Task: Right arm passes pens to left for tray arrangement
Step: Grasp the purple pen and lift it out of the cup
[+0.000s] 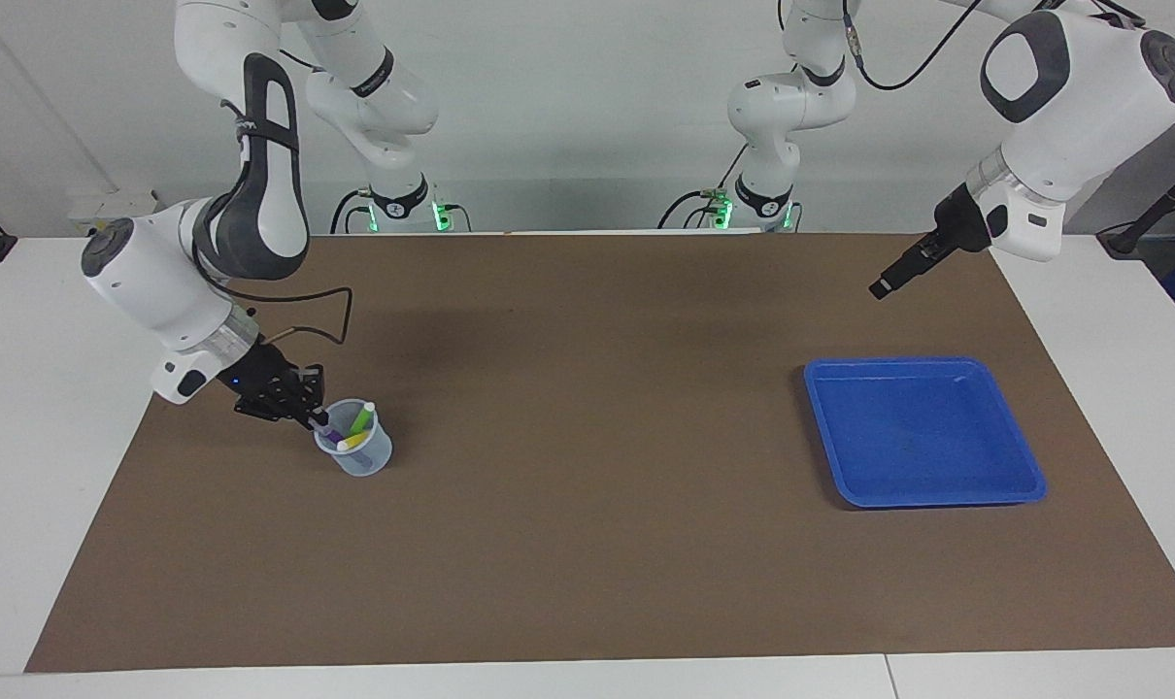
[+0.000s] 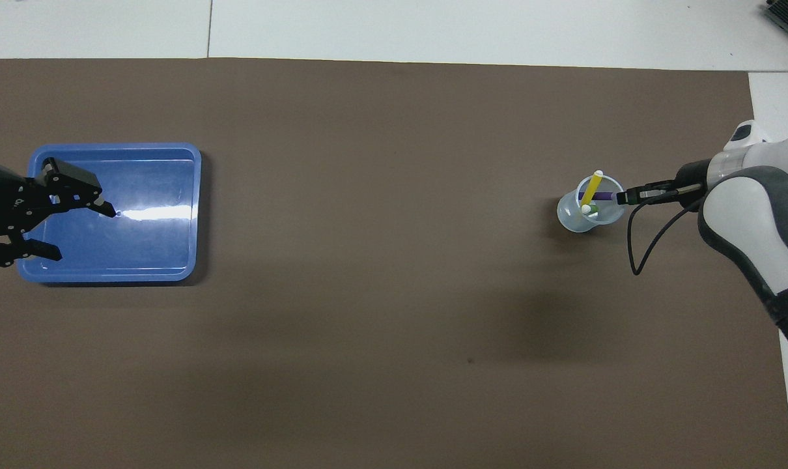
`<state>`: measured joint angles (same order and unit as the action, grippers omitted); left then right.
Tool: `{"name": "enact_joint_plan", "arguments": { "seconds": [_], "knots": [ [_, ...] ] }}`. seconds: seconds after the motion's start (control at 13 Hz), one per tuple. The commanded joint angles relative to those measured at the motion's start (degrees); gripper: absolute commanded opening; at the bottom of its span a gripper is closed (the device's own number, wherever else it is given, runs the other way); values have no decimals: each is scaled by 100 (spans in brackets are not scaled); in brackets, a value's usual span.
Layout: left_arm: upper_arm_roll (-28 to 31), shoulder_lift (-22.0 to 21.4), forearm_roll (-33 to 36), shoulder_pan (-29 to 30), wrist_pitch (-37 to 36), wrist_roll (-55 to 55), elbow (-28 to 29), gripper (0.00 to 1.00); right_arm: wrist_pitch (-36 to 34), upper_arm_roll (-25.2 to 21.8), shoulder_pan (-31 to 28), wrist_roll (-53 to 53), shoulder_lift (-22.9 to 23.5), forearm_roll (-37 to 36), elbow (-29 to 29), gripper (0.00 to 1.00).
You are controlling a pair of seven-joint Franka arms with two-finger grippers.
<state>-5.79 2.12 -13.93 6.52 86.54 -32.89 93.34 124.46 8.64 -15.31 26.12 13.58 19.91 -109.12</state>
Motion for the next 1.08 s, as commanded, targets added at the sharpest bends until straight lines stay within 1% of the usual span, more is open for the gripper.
{"name": "enact_joint_plan", "arguments": {
  "seconds": [0.0, 0.23, 0.39, 0.54, 0.77, 0.85, 0.93, 1.0],
  "knots": [
    [-2, 7, -154, 8, -164, -244, -71, 96, 69, 15, -42, 166, 49, 101, -22, 0],
    [16, 16, -136, 16, -155, -262, -79, 97, -1, 15, -7, 122, -39, 92, 74, 0],
    [16, 7, -127, 16, -164, -262, -79, 97, -97, 15, 10, 113, -196, 66, 145, 0],
    [16, 7, -127, 16, -172, -262, -71, 97, -465, 6, 115, 52, -355, 57, 364, 0],
    [-1, 7, -154, 8, -251, -349, -71, 96, -1001, 58, 142, -561, -566, -66, 724, 0],
    [-2, 7, -249, 8, -295, -611, -88, 96, -1194, 59, 290, -894, -610, -136, 856, 0],
    [-2, 7, -485, 8, -348, -918, -97, 96, -1309, 50, 405, -1202, -732, -250, 909, 0],
    [-2, 7, -688, 8, -392, -1269, -106, 96, -1371, 58, 432, -1440, -829, -355, 918, 0]
  ]
}}
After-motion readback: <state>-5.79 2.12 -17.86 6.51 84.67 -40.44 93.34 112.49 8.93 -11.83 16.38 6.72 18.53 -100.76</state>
